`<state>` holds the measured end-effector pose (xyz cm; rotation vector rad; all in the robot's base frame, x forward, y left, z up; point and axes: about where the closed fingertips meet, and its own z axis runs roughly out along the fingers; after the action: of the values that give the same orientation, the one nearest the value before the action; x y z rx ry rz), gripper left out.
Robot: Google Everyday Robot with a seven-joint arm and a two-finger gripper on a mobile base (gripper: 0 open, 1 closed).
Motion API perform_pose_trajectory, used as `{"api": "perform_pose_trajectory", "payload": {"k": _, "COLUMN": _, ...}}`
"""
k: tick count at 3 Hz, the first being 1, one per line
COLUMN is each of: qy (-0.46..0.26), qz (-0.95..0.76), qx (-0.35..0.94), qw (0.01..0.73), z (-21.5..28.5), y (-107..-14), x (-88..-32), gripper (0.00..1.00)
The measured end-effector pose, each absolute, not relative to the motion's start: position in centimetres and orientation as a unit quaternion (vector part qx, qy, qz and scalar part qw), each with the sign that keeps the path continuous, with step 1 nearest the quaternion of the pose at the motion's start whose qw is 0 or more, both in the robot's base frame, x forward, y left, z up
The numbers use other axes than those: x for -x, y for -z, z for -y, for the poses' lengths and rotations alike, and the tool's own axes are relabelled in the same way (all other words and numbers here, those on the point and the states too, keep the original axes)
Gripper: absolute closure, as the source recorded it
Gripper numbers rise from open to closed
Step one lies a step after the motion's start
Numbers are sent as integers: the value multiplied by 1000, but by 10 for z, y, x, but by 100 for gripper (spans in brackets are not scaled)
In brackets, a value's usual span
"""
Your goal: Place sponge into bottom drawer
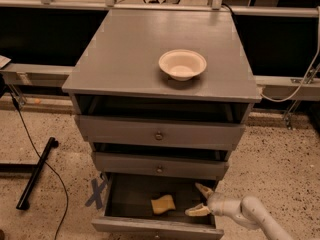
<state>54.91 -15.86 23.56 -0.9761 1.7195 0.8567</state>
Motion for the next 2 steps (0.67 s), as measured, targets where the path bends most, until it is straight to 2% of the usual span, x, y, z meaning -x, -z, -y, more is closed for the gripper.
{"api": "perform_pose_trajectory", "payload": {"k": 1, "qy": -347, "qz": -713, "qx": 381, "qw": 476, "z": 173, "y": -240, "x": -546, "gripper": 38}}
{"api": "perform_pose_trajectory", "payload": {"k": 2, "qy": -331, "qz": -722, "qx": 367, "qw": 485, "z": 195, "y": -251, "x": -540, "gripper": 56}}
